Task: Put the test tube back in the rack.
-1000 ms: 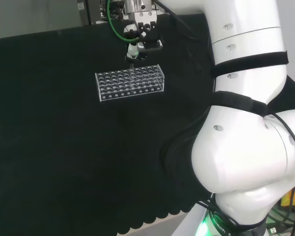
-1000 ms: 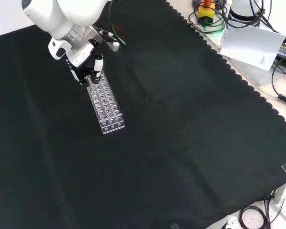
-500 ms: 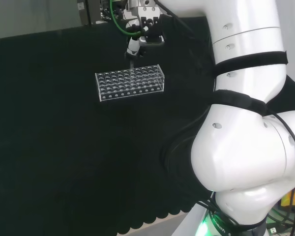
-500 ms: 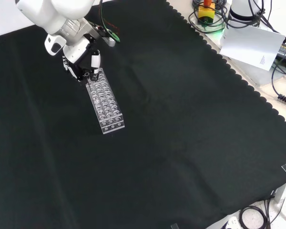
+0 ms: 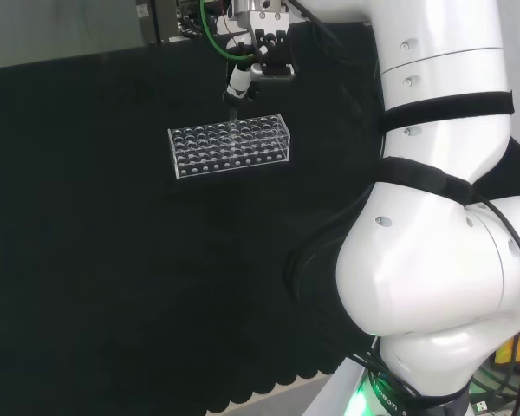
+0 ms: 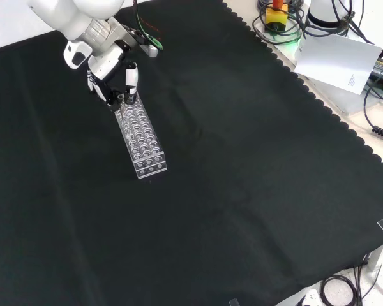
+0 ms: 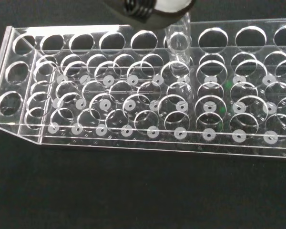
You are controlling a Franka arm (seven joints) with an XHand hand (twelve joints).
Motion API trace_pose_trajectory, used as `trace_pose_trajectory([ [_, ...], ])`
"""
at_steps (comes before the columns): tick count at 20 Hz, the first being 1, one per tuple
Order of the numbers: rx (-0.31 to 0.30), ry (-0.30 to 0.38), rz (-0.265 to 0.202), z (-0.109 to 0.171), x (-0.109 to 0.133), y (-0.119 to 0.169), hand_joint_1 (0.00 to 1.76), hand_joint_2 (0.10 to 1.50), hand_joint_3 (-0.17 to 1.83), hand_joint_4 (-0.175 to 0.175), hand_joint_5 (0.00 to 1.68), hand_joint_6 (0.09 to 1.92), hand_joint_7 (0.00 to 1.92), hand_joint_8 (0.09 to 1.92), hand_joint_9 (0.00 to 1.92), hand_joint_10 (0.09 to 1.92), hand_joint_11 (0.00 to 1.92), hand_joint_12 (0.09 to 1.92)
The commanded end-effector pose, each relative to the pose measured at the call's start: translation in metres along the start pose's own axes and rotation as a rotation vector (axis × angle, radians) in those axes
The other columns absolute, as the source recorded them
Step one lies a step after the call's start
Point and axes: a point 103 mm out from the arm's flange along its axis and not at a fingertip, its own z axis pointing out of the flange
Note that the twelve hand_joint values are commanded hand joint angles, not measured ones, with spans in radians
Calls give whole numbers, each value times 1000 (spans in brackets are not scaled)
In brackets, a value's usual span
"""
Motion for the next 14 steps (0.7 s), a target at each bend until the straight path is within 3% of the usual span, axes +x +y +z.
trace_pose_trajectory([
  [1,51,28,-26,0,5,0,1071,912,-175,32,711,87,494,847,791,803,428,1447],
  [3,56,34,-33,0,6,0,1036,902,-175,53,540,87,274,870,579,866,275,1514],
  [6,41,39,-40,-2,7,-2,1000,896,-175,62,453,87,132,897,424,937,173,1554],
  [14,-52,36,-68,-22,11,-17,978,893,-175,65,406,87,49,905,321,976,96,1577],
])
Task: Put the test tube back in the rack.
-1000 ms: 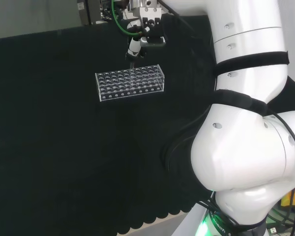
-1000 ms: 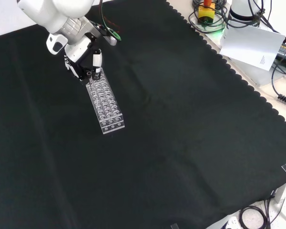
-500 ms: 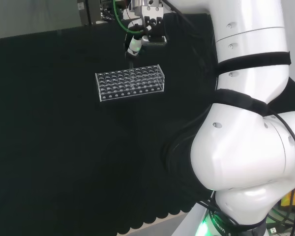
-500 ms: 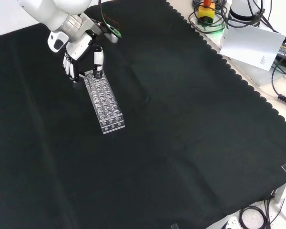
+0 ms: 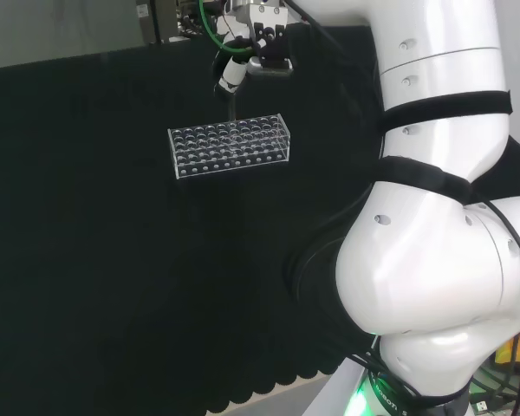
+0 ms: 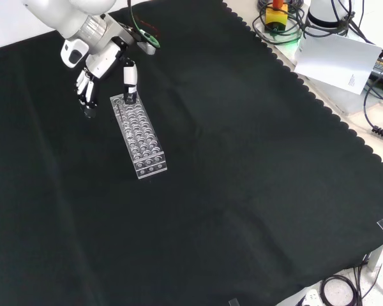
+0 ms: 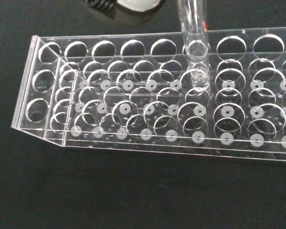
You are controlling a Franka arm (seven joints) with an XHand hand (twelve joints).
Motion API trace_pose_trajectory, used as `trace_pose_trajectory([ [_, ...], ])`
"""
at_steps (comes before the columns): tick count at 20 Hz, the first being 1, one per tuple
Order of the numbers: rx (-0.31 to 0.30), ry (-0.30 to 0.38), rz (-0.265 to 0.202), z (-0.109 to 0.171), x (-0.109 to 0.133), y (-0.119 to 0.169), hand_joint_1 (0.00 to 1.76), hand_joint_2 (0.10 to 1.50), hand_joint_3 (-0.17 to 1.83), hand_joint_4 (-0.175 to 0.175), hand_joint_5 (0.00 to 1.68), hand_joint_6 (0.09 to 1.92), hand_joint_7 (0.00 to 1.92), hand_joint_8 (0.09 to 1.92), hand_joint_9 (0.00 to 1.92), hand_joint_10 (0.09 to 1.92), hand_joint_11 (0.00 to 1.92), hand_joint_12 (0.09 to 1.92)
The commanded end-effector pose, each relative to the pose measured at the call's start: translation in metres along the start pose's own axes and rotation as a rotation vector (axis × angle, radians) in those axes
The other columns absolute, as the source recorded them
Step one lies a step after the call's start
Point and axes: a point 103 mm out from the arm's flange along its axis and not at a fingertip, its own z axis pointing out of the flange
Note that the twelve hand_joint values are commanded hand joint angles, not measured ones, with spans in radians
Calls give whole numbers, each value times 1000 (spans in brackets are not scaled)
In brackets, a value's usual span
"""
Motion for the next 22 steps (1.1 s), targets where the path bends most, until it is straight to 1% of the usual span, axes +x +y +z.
trace_pose_trajectory([
  [1,-72,-1,-33,-16,7,-18,977,893,-175,65,403,87,45,905,317,979,90,1579],
  [11,-187,-37,-55,-65,16,-60,974,895,-175,67,393,87,30,906,302,987,56,1586],
  [14,-225,-38,-56,-77,17,-77,974,896,-175,67,392,87,28,906,299,988,49,1588],
  [18,-269,-61,-62,-92,19,-99,974,898,-175,67,391,87,26,906,296,990,40,1591],
  [22,-300,-81,-68,-102,24,-116,974,900,-175,68,390,87,25,907,295,991,34,1594],
])
